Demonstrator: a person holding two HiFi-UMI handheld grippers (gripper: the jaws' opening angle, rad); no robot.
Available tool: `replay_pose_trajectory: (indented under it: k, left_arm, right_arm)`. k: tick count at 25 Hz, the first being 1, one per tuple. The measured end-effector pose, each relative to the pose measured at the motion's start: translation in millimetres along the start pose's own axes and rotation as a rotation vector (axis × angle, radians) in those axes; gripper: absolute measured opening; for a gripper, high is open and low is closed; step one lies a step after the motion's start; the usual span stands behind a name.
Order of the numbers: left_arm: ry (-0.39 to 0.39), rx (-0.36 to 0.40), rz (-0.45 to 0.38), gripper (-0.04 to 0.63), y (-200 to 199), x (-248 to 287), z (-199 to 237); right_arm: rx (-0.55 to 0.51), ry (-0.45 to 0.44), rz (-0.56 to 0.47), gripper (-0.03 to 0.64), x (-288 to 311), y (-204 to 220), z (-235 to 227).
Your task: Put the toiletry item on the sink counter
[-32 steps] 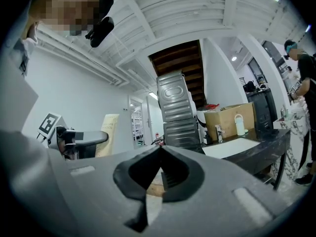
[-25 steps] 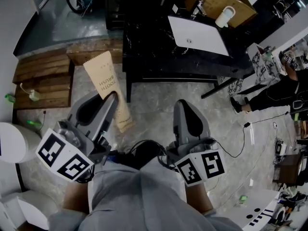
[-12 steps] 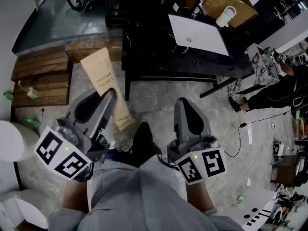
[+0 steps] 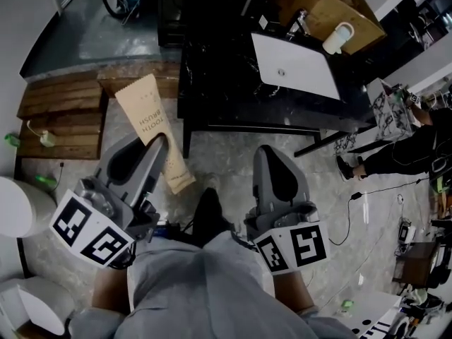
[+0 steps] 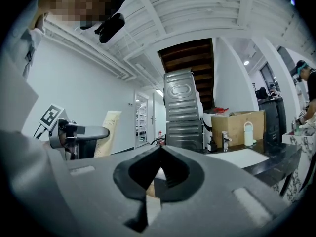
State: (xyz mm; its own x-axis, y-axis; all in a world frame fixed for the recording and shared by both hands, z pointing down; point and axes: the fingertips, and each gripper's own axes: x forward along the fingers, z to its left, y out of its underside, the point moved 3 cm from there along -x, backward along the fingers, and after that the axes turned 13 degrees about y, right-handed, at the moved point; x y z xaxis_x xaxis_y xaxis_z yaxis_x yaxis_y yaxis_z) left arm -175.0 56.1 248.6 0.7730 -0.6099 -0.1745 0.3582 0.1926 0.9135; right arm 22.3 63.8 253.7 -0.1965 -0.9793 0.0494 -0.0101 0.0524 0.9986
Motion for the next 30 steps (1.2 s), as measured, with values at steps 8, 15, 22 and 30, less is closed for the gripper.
replay_pose_trajectory:
  k: [8, 15, 22, 30]
  left_arm:
    - [-0.034, 0.010, 0.004, 0.057, -7.1, 55.0, 36.7]
    - [-0.076, 0.011, 0.010, 0.057, -9.2, 111.2, 74.1]
    - [-0.126, 0.013, 0.015, 0.057, -10.7, 176.6, 115.0]
    - [-0.167, 0.016, 0.008, 0.057, -13.9, 232.0, 144.7]
  right_arm:
    - [0.030, -0.045, 0.014, -0.003, 65.1, -3.6, -32.2]
    - [0.041, -0.084, 0.028, -0.003, 130.6, -5.7, -69.0]
    - [0.046, -0.134, 0.048, -0.003, 202.6, -6.5, -111.8]
    - [0.040, -0.200, 0.053, -0.003, 262.3, -7.7, -148.0]
